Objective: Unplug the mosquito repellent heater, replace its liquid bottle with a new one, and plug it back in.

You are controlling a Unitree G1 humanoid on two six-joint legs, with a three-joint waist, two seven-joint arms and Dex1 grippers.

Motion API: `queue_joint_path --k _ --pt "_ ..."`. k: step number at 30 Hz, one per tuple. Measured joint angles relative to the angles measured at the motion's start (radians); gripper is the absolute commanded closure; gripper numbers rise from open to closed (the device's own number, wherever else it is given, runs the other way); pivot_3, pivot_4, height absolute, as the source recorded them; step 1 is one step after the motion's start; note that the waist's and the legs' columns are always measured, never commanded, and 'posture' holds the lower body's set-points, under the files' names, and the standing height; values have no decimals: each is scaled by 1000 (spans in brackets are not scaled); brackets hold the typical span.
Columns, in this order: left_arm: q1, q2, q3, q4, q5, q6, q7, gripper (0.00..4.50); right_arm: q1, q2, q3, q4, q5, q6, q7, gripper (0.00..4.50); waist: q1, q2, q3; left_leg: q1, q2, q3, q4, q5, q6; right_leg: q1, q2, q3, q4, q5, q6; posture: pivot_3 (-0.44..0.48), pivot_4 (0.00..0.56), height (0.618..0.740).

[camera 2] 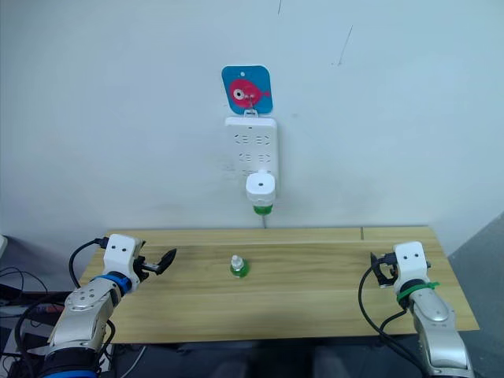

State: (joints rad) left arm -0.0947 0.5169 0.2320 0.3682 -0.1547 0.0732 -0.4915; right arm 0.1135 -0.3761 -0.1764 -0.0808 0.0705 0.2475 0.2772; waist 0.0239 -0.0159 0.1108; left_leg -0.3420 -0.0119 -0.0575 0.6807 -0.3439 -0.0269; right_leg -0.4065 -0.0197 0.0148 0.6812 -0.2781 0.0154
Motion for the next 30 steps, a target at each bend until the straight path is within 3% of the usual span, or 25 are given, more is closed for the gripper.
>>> queue_joint_path --k 18,25,30 --pt "18 2 14 -2 -51 -15 -71 33 -1 -44 -1 38 52 -65 114 0 0 0 -3 1 0 1 0 0 0 1 0 0 0 0 0 75 106 740" --pt "47 50 33 -109 -123 14 -163 33 -7 -76 -1 -107 131 5 187 0 0 0 -3 2 0 0 0 0 0 2 0 0 0 0 0 78 109 740" --pt "40 129 39 -310 -227 120 -271 1143 -58 -110 -1 -292 255 123 237 0 0 1 -3 2 1 0 0 0 0 2 0 0 0 0 0 81 112 740"
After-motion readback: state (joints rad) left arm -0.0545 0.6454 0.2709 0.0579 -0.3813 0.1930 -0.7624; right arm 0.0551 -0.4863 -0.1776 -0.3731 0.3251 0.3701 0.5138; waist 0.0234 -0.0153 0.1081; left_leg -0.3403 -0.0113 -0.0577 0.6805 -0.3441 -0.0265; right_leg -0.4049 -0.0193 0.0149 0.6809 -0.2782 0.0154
